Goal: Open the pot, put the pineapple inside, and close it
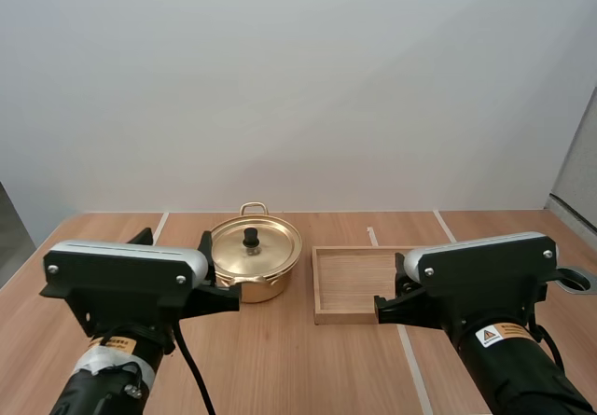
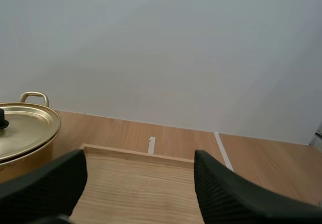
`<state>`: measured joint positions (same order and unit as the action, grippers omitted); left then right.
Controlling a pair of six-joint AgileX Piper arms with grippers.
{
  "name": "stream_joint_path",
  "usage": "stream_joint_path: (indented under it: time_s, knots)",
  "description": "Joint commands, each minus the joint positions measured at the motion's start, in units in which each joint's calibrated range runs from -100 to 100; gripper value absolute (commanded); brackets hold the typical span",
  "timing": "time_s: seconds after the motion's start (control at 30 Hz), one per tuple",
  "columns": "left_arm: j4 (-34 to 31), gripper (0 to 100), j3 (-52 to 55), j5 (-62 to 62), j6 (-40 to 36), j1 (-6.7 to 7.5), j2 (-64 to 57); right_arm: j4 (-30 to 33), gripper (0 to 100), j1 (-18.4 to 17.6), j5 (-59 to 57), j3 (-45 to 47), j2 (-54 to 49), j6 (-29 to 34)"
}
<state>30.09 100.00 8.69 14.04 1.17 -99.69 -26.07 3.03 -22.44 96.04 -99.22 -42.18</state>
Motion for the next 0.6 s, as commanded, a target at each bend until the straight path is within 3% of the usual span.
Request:
stream_joint_path:
  time_s: [0.0, 0.1, 0.23, 0.37, 0.47, 0.57]
  knots:
    - [0.51, 93, 0.00, 2.13, -2.51, -0.10, -0.31, 0.28, 100, -0.13, -6.70, 0.17, -0.48, 2.32]
    - [-2.06, 93, 0.00, 3.80, -3.13, -0.10, -0.31, 0.28, 100, -0.13, -15.82, 0.17, -0.48, 6.69]
    - [-10.87, 93, 0.00, 13.87, -4.86, -0.10, -0.31, 1.21, 100, -0.31, -17.33, 0.17, -0.78, 7.42]
    - [-17.61, 93, 0.00, 13.61, -14.34, -0.10, -0.31, 4.24, 100, -0.31, -15.38, 0.17, -0.78, 10.10]
    - [-22.44, 93, 0.00, 13.49, -21.57, -1.04, -0.31, 6.16, 100, -0.31, -13.72, 0.17, -0.78, 10.72]
    - [-23.29, 93, 0.00, 17.55, -24.59, -1.81, -0.31, 9.20, 100, -0.53, -12.98, 0.17, -0.78, 10.52]
